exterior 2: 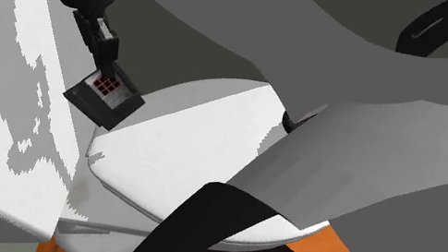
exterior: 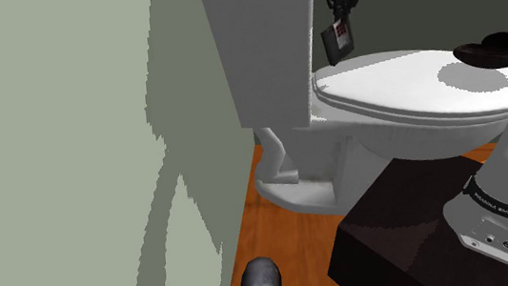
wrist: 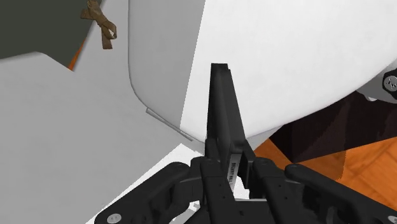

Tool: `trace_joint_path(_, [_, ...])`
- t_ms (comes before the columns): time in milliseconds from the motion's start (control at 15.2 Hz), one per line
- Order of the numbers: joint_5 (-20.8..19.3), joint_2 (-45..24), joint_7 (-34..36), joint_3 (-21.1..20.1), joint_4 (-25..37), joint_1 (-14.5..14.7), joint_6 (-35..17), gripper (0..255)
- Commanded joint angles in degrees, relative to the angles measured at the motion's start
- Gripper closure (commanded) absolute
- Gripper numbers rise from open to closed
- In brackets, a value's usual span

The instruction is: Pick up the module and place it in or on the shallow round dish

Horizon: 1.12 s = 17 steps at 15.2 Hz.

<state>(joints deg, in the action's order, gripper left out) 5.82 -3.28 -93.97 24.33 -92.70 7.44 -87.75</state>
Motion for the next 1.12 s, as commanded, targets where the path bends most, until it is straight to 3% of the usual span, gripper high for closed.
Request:
trace_joint_path(0, [1.42, -0.20, 0.23, -0.45, 2.94, 0.39, -1.47, 255])
trace_joint_path(594, [2.38, -2.51, 0.30, -0.36, 12.58, -0.55, 6.10, 255])
trace_joint_path(1056, [-1.90, 6.64, -5.48, 2.38, 3.55, -3.13, 5.93, 255])
